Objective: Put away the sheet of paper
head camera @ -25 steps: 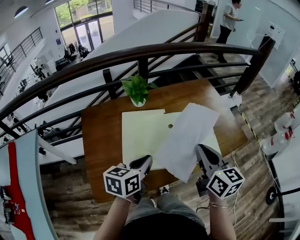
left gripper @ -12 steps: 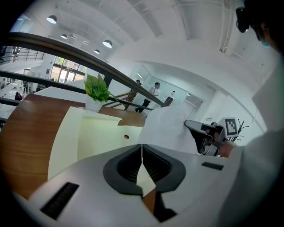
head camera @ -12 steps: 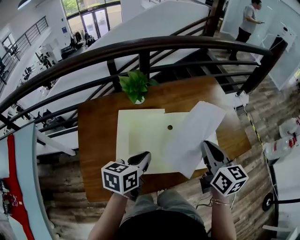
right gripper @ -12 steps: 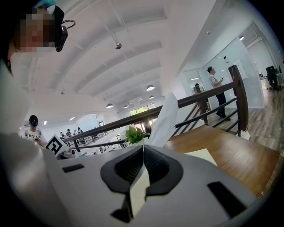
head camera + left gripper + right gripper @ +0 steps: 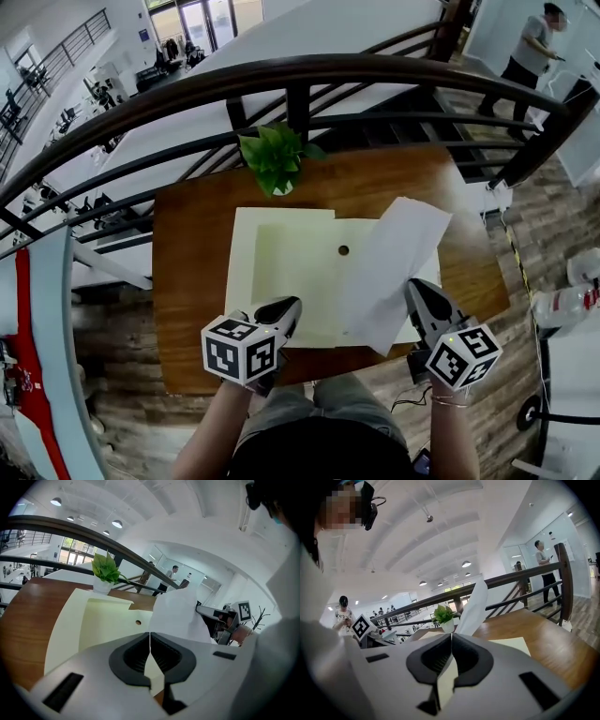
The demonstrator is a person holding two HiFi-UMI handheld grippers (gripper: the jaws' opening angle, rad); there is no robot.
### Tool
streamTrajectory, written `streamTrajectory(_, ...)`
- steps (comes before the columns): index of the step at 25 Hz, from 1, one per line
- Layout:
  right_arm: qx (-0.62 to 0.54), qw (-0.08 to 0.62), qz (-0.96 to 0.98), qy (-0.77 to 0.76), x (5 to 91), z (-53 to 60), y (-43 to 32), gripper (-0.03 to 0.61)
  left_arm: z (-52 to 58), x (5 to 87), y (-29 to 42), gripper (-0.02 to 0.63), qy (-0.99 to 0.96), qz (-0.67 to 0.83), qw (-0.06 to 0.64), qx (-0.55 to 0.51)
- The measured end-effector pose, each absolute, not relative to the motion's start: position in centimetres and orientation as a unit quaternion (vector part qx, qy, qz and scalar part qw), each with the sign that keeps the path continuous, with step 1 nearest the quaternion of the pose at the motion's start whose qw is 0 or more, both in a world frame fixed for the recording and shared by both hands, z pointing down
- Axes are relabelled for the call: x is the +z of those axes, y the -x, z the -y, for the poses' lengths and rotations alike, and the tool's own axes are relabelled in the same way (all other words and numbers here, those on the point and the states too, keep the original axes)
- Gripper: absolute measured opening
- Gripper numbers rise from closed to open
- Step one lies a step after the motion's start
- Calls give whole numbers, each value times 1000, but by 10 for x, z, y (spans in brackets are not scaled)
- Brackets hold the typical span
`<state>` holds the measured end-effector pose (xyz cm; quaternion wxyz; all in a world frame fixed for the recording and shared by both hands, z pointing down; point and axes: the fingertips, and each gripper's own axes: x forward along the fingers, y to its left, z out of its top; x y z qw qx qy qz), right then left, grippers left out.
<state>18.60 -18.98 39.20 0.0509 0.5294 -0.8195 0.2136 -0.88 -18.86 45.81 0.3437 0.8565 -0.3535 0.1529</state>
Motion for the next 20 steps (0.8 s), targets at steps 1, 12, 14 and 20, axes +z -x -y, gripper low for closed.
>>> streamTrajectory(1,215,54,823,-524,394,191,-185,31,189,459,8,20,-855,354,347,152)
streamTrajectory(12,238,100,841,-476,424,199,-181,31,191,468,2,20,-846,363,359,154)
streamTrajectory(14,243,112,843,-467,430,201,-181,31,191,470,1,20,-846,362,361,155)
streamTrajectory(20,247,136,851,-443,439,209,-180,31,192,473,2,20,-842,366,364,159)
